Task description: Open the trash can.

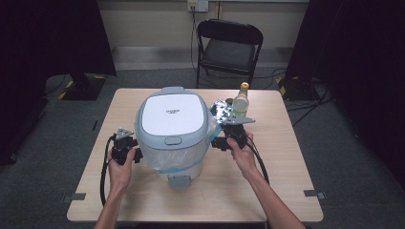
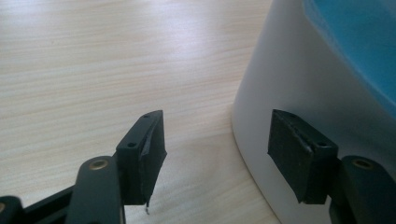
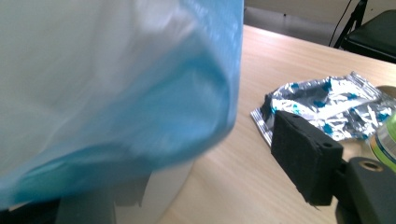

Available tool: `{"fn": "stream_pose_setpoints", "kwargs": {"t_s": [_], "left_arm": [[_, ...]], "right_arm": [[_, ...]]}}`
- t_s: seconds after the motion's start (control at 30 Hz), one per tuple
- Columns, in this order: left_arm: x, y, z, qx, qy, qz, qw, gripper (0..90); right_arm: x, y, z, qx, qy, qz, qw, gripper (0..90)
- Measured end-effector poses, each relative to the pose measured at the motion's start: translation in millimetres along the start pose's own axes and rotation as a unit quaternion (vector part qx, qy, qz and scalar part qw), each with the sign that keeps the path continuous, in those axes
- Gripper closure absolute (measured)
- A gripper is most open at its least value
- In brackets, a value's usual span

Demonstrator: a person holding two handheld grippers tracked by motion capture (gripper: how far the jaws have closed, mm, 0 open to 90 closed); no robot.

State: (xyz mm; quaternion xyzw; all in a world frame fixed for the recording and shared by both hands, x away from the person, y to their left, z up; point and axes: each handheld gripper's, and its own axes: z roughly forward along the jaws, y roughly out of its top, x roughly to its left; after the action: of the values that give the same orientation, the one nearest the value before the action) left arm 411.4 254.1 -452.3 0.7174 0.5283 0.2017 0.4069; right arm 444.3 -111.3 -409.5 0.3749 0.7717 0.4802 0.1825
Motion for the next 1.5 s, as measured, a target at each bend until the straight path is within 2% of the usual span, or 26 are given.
{"fn": "stream_pose_setpoints", "kwargs": {"t_s": [0.07, 0.13, 0.23, 0.3, 0.4, 0.43, 0.53, 0.73, 0.77, 0.97, 1.0, 1.07, 1.27, 1.37, 1.43, 1.47, 1.5], "left_arm": [[2.3, 0.2, 2.7, -0.002, -0.006, -0.008, 0.9999, 36.1], [2.1, 0.5, 5.2, -0.006, -0.014, -0.009, 0.9998, 40.4], [-1.1, 1.3, 6.9, -0.011, -0.022, 0.002, 0.9997, 49.6], [-2.4, 1.8, 7.6, -0.013, -0.021, 0.009, 0.9997, 51.7], [-5.1, 2.0, 9.4, -0.015, -0.027, 0.006, 0.9995, 56.2], [-7.2, 2.2, 9.5, -0.014, -0.029, 0.009, 0.9994, 60.2], [-13.0, 3.5, 9.3, -0.011, -0.029, 0.021, 0.9993, 63.9], [-18.3, -0.8, 4.0, -0.007, -0.038, 0.02, 0.999, 68.6], [-19.7, -1.9, 2.4, -0.007, -0.041, 0.021, 0.9989, 68.6], [-24.0, -6.6, -8.5, 0.002, -0.026, 0.035, 0.999, 69.2], [-23.6, -10.3, -11.4, -0.001, -0.031, 0.026, 0.9992, 69.2], [-23.4, -12.0, -13.3, -0.001, -0.031, 0.023, 0.9993, 69.2], [-23.6, -16.9, -20.5, 0.0, -0.029, 0.024, 0.9993, 66.5], [-23.5, -17.5, -20.7, -0.002, -0.026, 0.025, 0.9993, 66.0], [-22.3, -17.6, -20.7, -0.003, -0.022, 0.026, 0.9994, 62.1], [-21.8, -17.9, -19.9, -0.005, -0.028, 0.016, 0.9995, 62.0], [-21.8, -17.9, -19.9, -0.005, -0.028, 0.016, 0.9995, 62.2]], "right_arm": [[1.2, -1.0, 1.5, -0.006, -0.002, 0.009, 0.9999, 36.9], [1.4, -2.8, 0.6, -0.009, 0.01, 0.017, 0.9998, 41.7], [4.1, -4.4, -3.0, -0.009, 0.016, 0.015, 0.9997, 48.7], [6.1, -5.3, -6.3, -0.006, 0.019, 0.016, 0.9997, 52.5], [8.8, -8.0, -13.3, -0.002, 0.022, 0.014, 0.9996, 53.3], [10.2, -10.7, -18.2, -0.001, 0.026, 0.013, 0.9996, 53.5], [11.4, -13.0, -22.7, 0.0, 0.031, 0.01, 0.9995, 53.7], [15.1, -18.9, -33.5, 0.004, 0.045, 0.005, 0.999, 53.7], [15.9, -19.7, -34.7, 0.003, 0.045, 0.004, 0.999, 53.7], [21.9, -22.4, -39.8, 0.006, 0.058, -0.003, 0.9983, 53.6], [23.3, -22.9, -40.2, 0.006, 0.06, -0.001, 0.9982, 53.6], [23.8, -23.2, -40.2, 0.006, 0.063, 0.0, 0.998, 53.6], [28.1, -24.1, -41.5, 0.007, 0.065, -0.006, 0.9978, 51.0], [25.9, -25.2, -40.7, 0.006, 0.066, -0.001, 0.9978, 45.8], [25.4, -25.0, -40.4, 0.006, 0.065, 0.0, 0.9979, 44.9], [25.3, -24.5, -40.5, 0.008, 0.063, -0.001, 0.998, 44.1], [25.3, -24.5, -40.5, 0.008, 0.063, -0.001, 0.998, 44.1]]}}
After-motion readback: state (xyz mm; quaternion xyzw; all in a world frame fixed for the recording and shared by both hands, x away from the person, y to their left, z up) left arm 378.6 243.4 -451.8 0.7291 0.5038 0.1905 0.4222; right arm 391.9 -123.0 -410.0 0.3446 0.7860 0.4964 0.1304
